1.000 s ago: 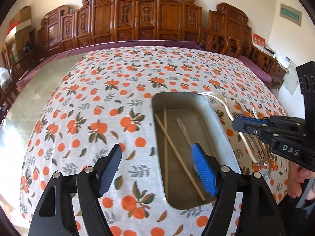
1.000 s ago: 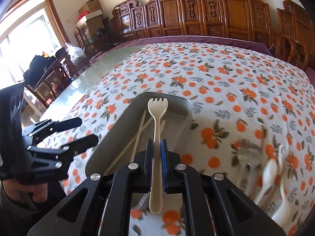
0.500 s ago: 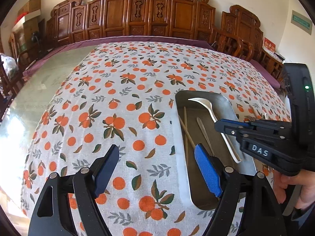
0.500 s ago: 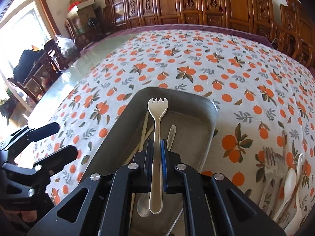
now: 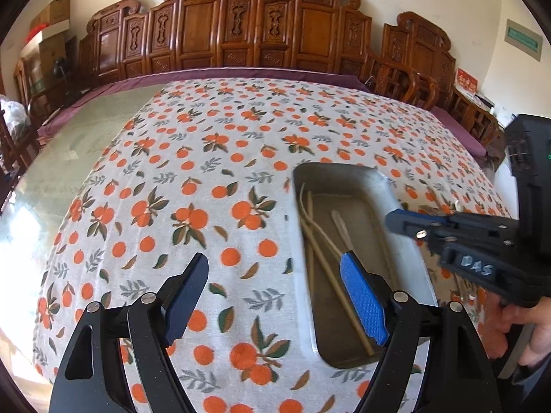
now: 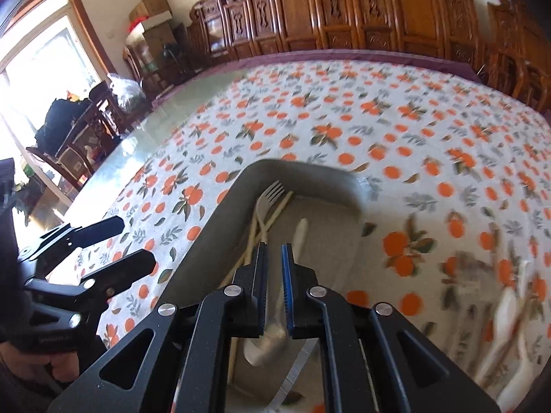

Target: Organize utensils

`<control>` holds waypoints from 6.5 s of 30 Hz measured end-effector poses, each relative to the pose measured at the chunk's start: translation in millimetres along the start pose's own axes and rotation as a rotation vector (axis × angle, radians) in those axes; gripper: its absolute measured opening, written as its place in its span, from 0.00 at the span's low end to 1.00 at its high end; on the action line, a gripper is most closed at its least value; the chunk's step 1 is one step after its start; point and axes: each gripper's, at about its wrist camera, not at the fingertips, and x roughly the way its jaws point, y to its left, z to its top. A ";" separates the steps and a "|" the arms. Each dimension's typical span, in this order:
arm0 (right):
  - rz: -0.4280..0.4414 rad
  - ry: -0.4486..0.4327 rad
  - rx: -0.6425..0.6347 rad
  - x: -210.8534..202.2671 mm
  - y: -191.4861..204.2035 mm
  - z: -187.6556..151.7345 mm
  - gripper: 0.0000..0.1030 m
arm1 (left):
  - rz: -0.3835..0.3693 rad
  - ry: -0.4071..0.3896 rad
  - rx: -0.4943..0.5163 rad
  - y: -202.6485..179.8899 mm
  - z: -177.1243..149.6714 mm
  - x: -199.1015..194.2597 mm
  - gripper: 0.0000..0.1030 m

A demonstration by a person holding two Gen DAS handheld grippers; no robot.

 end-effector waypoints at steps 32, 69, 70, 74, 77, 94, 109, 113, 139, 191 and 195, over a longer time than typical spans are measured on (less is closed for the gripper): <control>-0.307 0.003 0.097 -80.5 -178.8 -86.6 0.17 | -0.136 0.002 0.189 -140.0 -29.1 1.3 0.73; -0.236 -0.095 0.272 -101.1 -199.5 -84.3 0.06 | -0.147 0.049 0.272 -212.9 -10.5 35.2 0.70; -0.236 -0.096 0.271 -101.2 -200.7 -83.9 0.06 | -0.149 0.056 0.275 -216.1 -10.5 39.3 0.68; -0.235 -0.104 0.264 -101.2 -203.7 -81.3 0.06 | -0.152 0.122 0.267 -226.1 -9.2 70.2 0.52; -0.230 -0.110 0.268 -101.1 -206.2 -80.0 0.06 | -0.158 0.170 0.243 -227.8 -8.5 88.1 0.41; -0.219 -0.110 0.247 -97.5 -202.4 -77.2 0.06 | -0.082 0.248 0.278 -232.7 -13.5 111.3 0.09; -0.196 -0.100 0.195 -92.8 -184.1 -73.9 0.06 | -0.114 0.193 0.253 -203.9 -12.9 76.1 0.06; -0.186 -0.103 0.184 -93.3 -179.2 -73.2 0.06 | -0.113 0.159 0.248 -197.1 -5.7 59.7 0.06; -0.060 -0.147 0.088 -103.5 -116.7 -62.4 0.06 | -0.082 0.028 0.178 -144.3 13.7 -6.5 0.06; -0.087 -0.041 0.041 -71.9 -97.9 -68.2 0.06 | -0.043 0.091 0.091 -69.8 -3.0 41.6 0.07; -0.062 -0.045 0.037 -71.7 -79.8 -58.7 0.06 | -0.057 0.063 0.079 -61.4 1.7 29.9 0.07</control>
